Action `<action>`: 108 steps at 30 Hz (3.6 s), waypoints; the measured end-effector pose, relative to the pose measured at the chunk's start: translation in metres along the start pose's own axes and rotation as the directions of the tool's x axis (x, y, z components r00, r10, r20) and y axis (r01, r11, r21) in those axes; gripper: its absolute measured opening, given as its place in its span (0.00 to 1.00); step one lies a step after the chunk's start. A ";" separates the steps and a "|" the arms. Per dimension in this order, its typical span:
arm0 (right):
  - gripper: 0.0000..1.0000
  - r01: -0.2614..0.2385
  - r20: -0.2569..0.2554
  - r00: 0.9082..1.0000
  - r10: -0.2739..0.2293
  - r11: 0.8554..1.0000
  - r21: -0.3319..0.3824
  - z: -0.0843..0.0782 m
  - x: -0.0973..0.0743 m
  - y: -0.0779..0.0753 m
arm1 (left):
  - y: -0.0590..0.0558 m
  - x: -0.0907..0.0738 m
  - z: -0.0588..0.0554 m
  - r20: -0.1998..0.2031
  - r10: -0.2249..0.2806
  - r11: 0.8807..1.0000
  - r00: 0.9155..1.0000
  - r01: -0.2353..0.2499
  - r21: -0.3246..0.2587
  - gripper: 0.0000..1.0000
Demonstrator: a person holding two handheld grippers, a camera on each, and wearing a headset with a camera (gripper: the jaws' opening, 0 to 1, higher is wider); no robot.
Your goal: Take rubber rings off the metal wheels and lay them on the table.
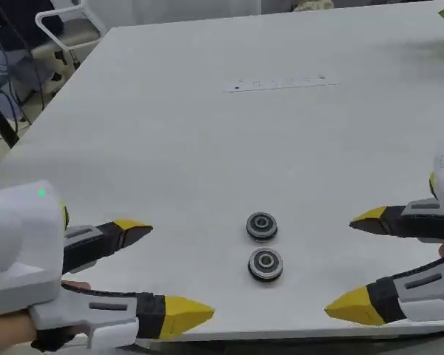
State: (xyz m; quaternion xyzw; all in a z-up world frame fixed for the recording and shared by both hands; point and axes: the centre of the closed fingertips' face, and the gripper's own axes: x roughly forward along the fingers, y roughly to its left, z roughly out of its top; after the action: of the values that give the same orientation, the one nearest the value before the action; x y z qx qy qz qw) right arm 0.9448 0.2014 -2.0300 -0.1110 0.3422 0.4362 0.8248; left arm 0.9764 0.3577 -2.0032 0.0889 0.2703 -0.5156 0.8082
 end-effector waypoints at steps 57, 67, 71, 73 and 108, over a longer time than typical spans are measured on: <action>0.73 -0.016 -0.022 1.000 0.016 1.000 0.000 -0.005 0.001 0.003 | -0.005 -0.001 0.007 0.053 -0.036 0.997 0.998 0.040 -0.073 0.79; 0.72 -0.019 -0.026 0.999 0.019 1.000 0.000 -0.006 0.001 0.004 | -0.005 -0.001 0.006 0.047 -0.037 0.997 0.998 0.040 -0.069 0.79; 0.72 -0.022 -0.030 0.999 0.022 1.000 -0.001 -0.006 0.001 0.005 | -0.005 -0.001 0.006 0.044 -0.036 0.997 0.998 0.039 -0.070 0.79; 0.72 -0.023 -0.030 0.999 0.023 1.000 -0.001 -0.006 0.001 0.005 | -0.005 -0.001 0.005 0.042 -0.037 0.997 0.998 0.040 -0.068 0.80; 0.70 -0.027 -0.036 0.999 0.027 1.000 0.004 -0.007 0.000 0.004 | -0.014 0.001 0.010 0.041 -0.076 0.997 0.996 0.077 -0.027 0.80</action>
State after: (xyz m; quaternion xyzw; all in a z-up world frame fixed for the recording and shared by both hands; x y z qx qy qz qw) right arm 0.9387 0.2005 -2.0345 -0.1125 0.3592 0.4446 0.8128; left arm 0.9681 0.3461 -1.9936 0.0566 0.2648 -0.5438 0.7943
